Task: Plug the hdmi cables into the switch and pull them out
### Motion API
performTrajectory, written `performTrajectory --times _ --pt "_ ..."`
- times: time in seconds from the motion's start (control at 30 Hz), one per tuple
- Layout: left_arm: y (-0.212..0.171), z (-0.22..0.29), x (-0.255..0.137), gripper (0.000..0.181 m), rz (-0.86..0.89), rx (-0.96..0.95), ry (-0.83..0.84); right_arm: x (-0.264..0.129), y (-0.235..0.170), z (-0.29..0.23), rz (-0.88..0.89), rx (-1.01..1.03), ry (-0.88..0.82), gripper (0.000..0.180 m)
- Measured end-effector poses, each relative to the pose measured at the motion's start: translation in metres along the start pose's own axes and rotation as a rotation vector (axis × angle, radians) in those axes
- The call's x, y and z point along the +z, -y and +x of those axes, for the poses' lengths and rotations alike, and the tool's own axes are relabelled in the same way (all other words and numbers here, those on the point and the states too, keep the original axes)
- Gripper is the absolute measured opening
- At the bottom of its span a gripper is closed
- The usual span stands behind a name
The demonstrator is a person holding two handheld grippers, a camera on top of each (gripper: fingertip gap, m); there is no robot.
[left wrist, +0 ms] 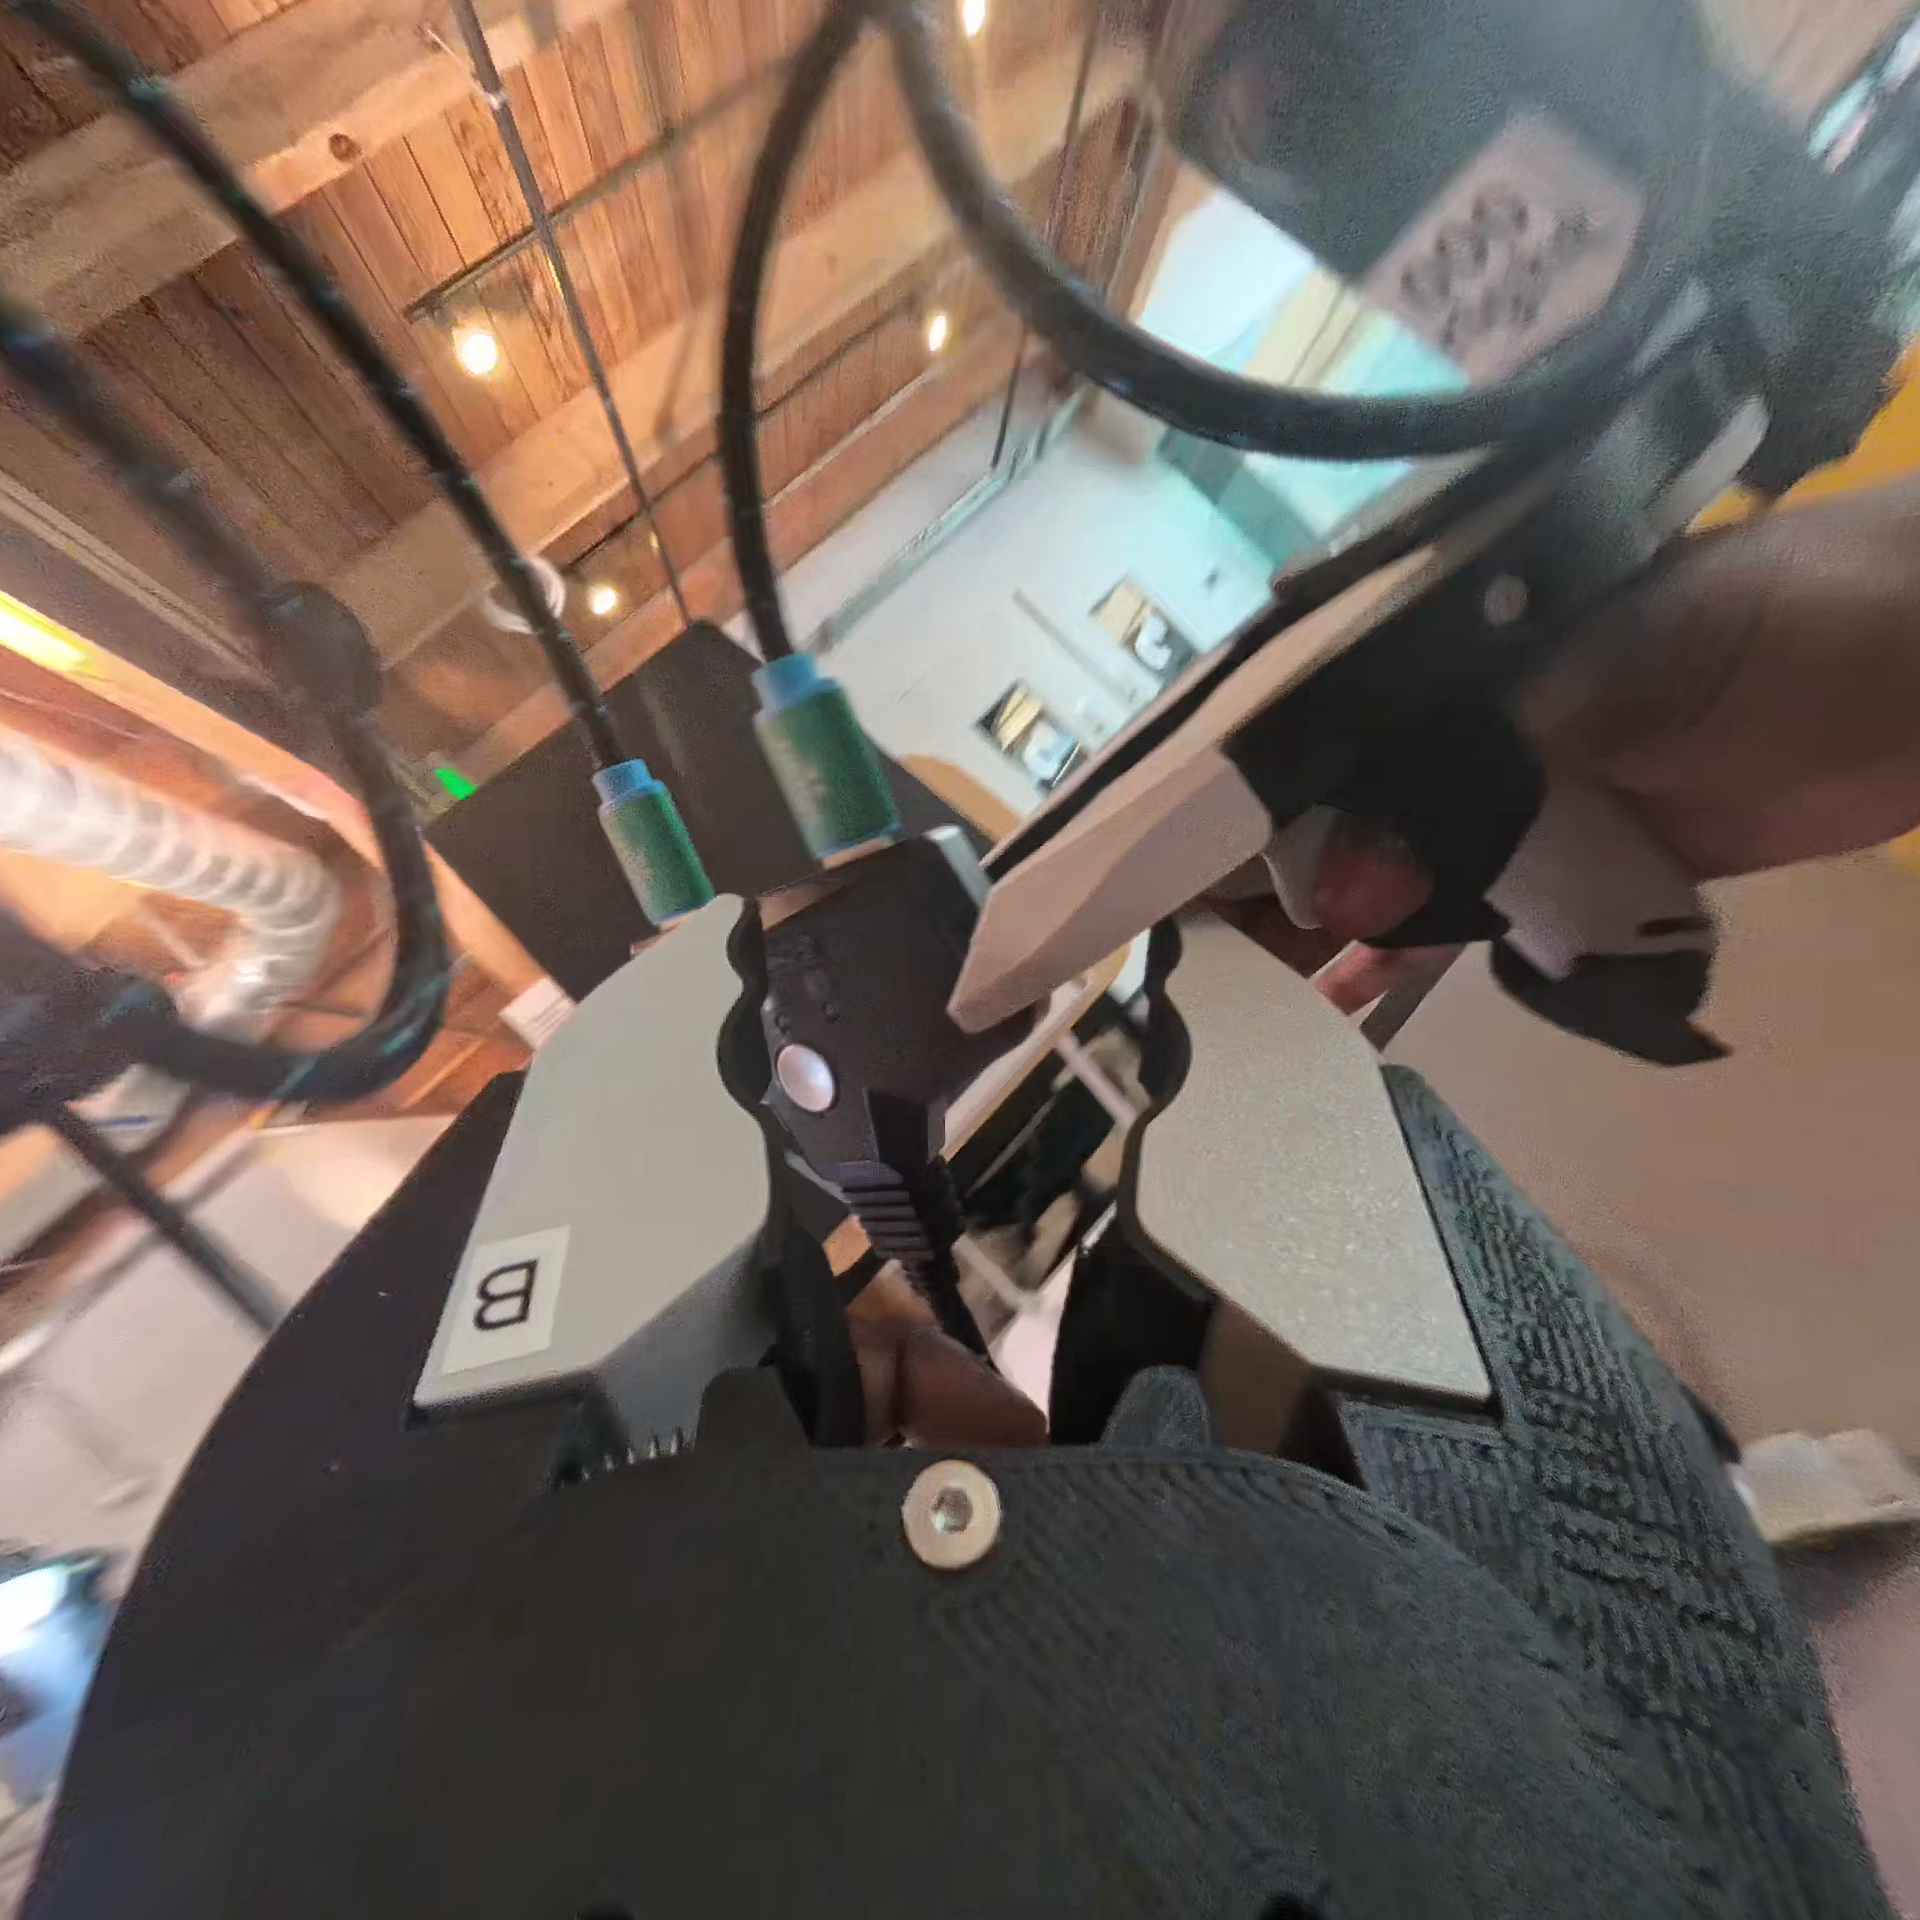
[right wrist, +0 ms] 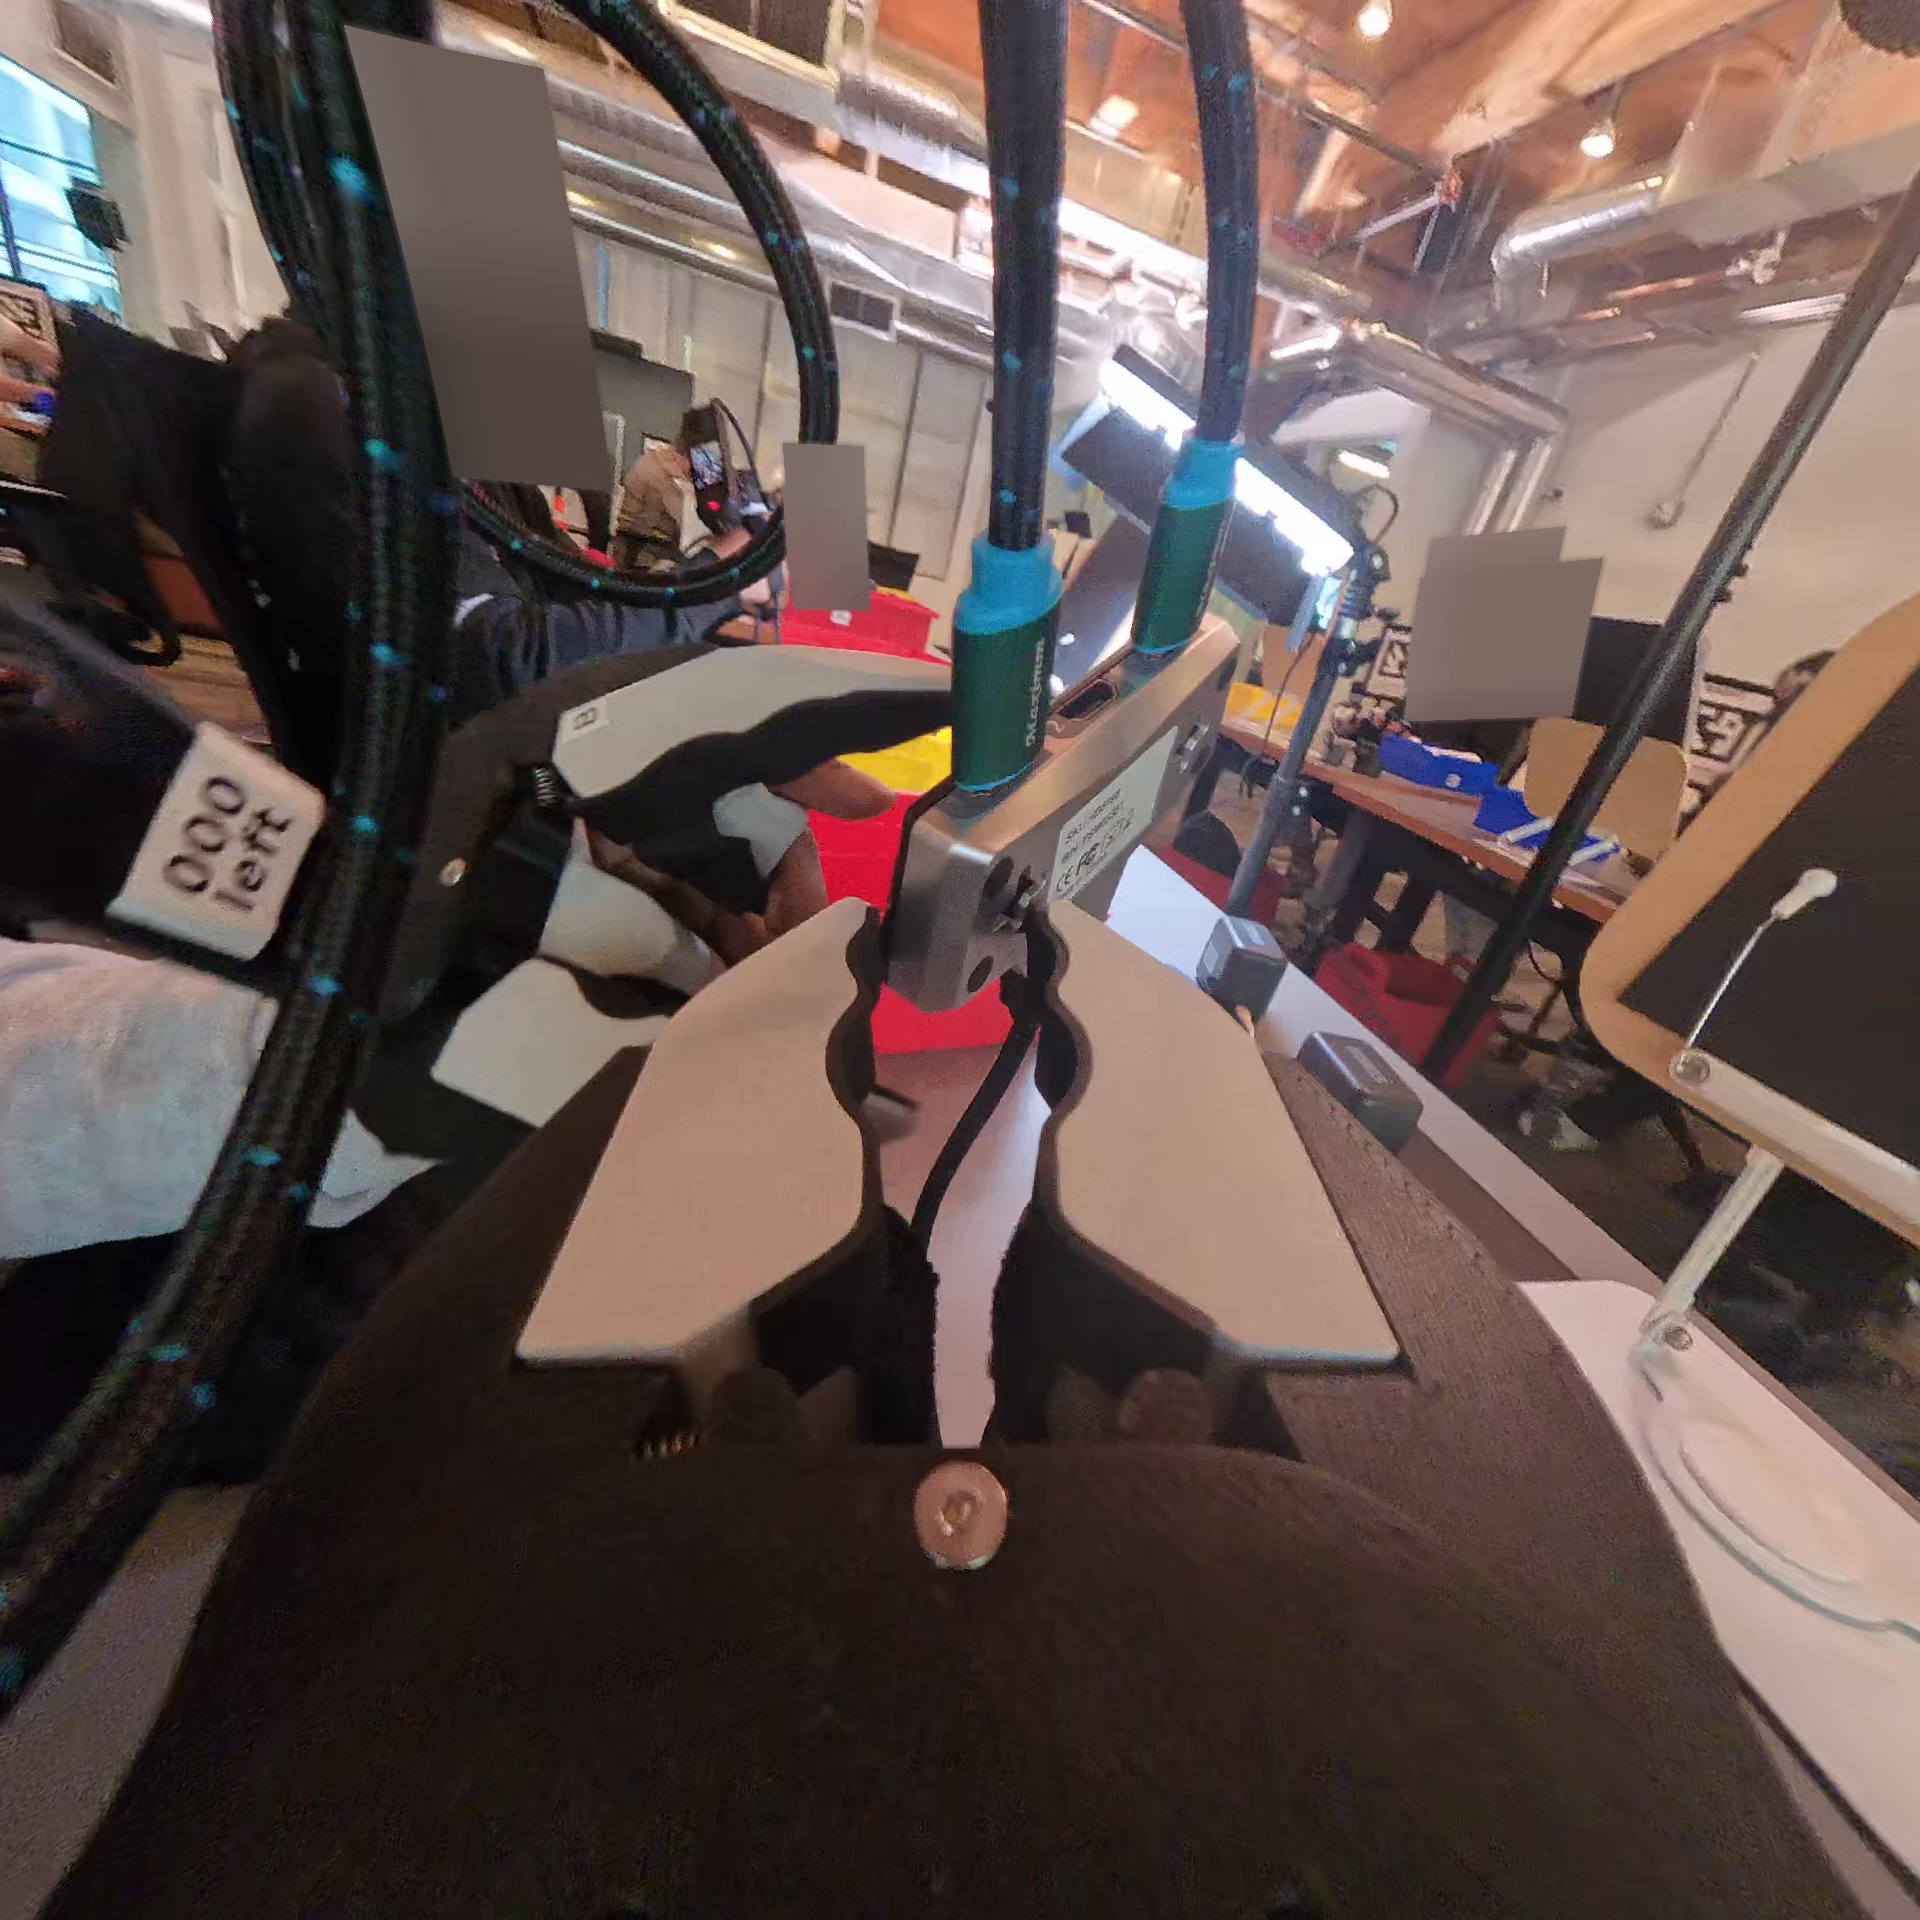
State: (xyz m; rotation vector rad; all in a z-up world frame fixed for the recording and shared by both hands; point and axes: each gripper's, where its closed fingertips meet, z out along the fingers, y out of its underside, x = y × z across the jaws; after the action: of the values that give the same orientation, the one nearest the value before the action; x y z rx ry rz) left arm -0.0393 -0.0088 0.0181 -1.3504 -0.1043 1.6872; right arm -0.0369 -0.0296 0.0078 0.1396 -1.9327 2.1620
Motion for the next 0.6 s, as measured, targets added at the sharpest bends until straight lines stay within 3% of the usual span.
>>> performTrajectory --times 0.17,0.3,0.37,0.47,0.53,0.6 --pt "0.003 -0.021 -0.010 0.076 0.135 -0.317 -0.041 -0.016 0.014 0.003 0.074 -0.008 0.080 0.025" --pt "-0.010 -0.038 -0.012 0.077 0.198 -0.734 -0.128 -0.028 0.019 -0.007 0.108 0.041 0.233 0.025" --pt "-0.016 -0.027 -0.012 0.081 0.202 -0.925 -0.288 -0.034 0.019 -0.017 0.116 0.097 0.347 0.025" --pt "-0.004 0.013 -0.025 0.082 0.195 -1.141 -0.677 -0.040 0.014 -0.035 0.083 0.174 0.507 0.025" --pt "0.006 0.035 -0.033 0.081 0.182 -1.193 -0.840 -0.041 0.009 -0.044 0.052 0.210 0.578 0.024" --pt "0.012 0.065 -0.045 0.066 0.127 -1.100 -0.988 -0.040 0.004 -0.051 0.023 0.237 0.618 0.025"
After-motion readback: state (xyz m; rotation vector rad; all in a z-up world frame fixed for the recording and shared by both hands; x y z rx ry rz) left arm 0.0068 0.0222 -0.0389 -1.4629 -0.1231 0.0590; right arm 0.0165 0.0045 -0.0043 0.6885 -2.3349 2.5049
